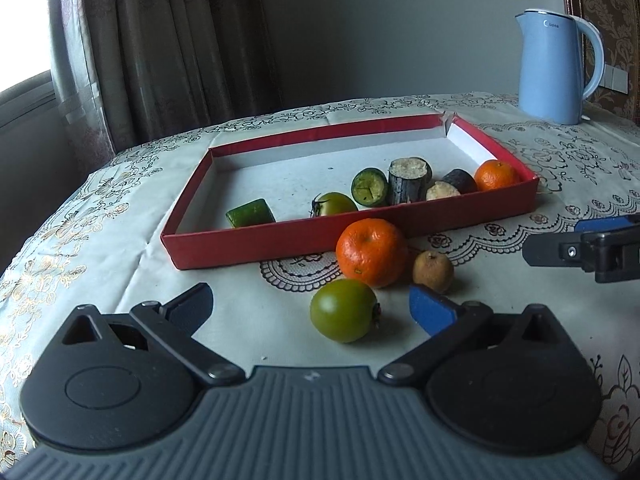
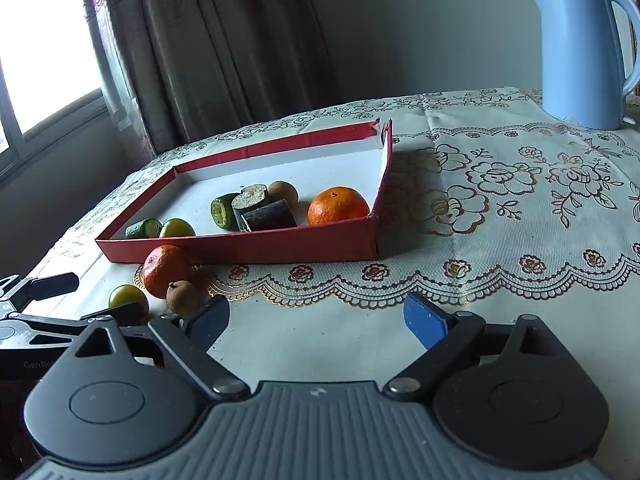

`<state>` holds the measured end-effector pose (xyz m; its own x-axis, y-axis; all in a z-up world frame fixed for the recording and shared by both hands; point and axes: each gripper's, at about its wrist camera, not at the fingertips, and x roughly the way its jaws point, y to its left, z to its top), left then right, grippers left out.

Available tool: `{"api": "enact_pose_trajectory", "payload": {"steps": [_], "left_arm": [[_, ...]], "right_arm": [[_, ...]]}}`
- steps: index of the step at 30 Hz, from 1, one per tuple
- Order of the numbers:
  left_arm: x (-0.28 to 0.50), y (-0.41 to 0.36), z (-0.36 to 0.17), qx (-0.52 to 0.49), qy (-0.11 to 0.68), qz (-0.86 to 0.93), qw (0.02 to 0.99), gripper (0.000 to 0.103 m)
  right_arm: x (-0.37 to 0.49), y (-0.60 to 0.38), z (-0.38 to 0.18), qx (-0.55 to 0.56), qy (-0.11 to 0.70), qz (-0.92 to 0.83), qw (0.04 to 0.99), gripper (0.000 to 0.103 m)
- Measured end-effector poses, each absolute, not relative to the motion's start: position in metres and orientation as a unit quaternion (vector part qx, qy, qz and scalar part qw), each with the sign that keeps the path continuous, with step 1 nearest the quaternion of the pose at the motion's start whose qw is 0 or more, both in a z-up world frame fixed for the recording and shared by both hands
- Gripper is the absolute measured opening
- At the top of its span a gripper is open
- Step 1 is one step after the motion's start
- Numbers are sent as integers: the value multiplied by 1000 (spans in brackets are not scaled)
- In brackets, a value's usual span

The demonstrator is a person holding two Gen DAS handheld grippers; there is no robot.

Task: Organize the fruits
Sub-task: 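Move the left gripper to the green tomato and close around it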

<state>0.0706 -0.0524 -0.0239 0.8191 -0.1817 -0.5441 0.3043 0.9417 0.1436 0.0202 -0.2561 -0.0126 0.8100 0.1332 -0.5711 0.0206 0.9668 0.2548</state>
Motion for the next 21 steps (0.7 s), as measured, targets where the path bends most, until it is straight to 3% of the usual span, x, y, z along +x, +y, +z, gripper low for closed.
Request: {"api": "enact_pose_trajectory", "payload": {"steps": [4,6,21], "left_arm": [[72,-56,-26,115,275,-143,944,101],[73,-55,-28,112,281,-147,942,91],[75,-51,-29,85,288,-169,939,52]], "right_arm": [[20,-256,-13,127,306,30,943,95],[20,-257,-12,129,306,31,943,95],[21,-259,-12,137,304,33,942,96]]}}
